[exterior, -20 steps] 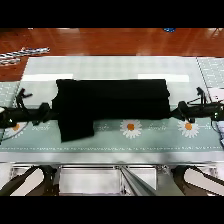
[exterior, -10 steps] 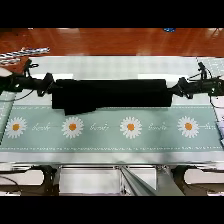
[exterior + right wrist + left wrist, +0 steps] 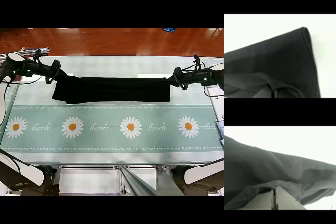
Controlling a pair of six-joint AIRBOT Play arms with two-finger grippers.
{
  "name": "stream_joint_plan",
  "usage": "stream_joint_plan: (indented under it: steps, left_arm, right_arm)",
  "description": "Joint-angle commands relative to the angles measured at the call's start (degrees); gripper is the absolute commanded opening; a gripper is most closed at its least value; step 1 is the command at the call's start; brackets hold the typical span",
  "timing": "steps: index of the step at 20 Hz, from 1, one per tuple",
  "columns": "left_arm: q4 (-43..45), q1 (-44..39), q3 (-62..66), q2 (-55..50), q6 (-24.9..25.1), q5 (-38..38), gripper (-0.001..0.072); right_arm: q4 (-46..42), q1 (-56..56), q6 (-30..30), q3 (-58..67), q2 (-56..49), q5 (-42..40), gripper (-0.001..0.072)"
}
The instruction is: Fold the shirts.
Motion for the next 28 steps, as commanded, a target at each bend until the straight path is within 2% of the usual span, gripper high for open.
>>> stream_joint_plan:
  steps: [1,4,8,9,10,11,12,14,15,17,19,21,22,25,28]
  left_arm:
    - [-0.2,-0.2,2.8,-2.9,0.0,2.6,0.0019]
    - [-6.2,-0.5,2.9,-3.0,5.5,6.6,0.0019]
    - [-6.8,-1.6,2.9,-3.4,6.0,8.4,0.0022]
    - [-6.8,-1.8,2.9,-3.6,5.7,8.3,0.0127]
    - [-6.9,-1.9,2.9,-3.6,4.9,7.9,0.0464]
    - [-6.9,-1.6,3.2,-3.5,3.5,6.8,0.0509]
    - [-6.8,-0.8,4.2,-3.5,1.8,4.9,0.0509]
    - [-6.8,2.7,7.3,-3.3,-3.9,-1.3,0.0508]
    - [-6.3,4.9,8.9,-2.9,-5.0,-5.0,0.0507]
    - [-0.6,9.4,10.5,0.4,-6.3,-11.6,0.0507]
    - [9.2,12.1,10.5,5.8,-6.3,-13.7,0.0507]
    - [17.7,12.1,8.4,13.3,-4.0,-11.0,0.0507]
    - [18.9,11.2,5.5,17.6,-2.8,-7.8,0.0507]
    - [18.7,4.0,-11.9,32.9,0.9,5.4,0.0507]
    - [18.7,-6.0,-30.0,44.7,1.3,16.8,0.0507]
  right_arm:
    - [0.6,0.1,0.5,1.6,-1.9,-1.9,0.0030]
    - [1.6,0.1,0.5,1.6,-1.9,-3.2,0.0030]
    - [2.8,0.1,0.5,1.6,-1.9,-5.2,0.0030]
    - [3.5,0.1,0.5,1.6,-1.9,-5.9,0.0039]
    - [4.4,0.1,0.5,1.6,-1.9,-6.8,0.0183]
    - [5.4,0.1,0.5,1.6,-1.9,-6.9,0.0378]
    - [5.9,-0.1,0.4,1.9,-1.7,-6.6,0.0413]
    - [5.3,-2.0,0.1,3.1,-0.2,-4.2,0.0413]
    - [5.0,-3.5,0.0,3.5,1.0,-3.1,0.0413]
    - [3.5,-7.8,0.1,3.5,4.3,-0.3,0.0412]
    - [-0.3,-12.9,0.1,3.5,7.4,4.1,0.0412]
    - [-5.8,-16.6,0.8,1.8,9.8,6.2,0.0413]
    - [-7.2,-17.7,1.5,-0.7,10.9,5.4,0.0412]
    - [-4.5,-17.2,2.1,-9.9,11.0,0.5,0.0412]
    - [-0.7,-12.9,1.6,-13.0,7.9,-2.5,0.0412]
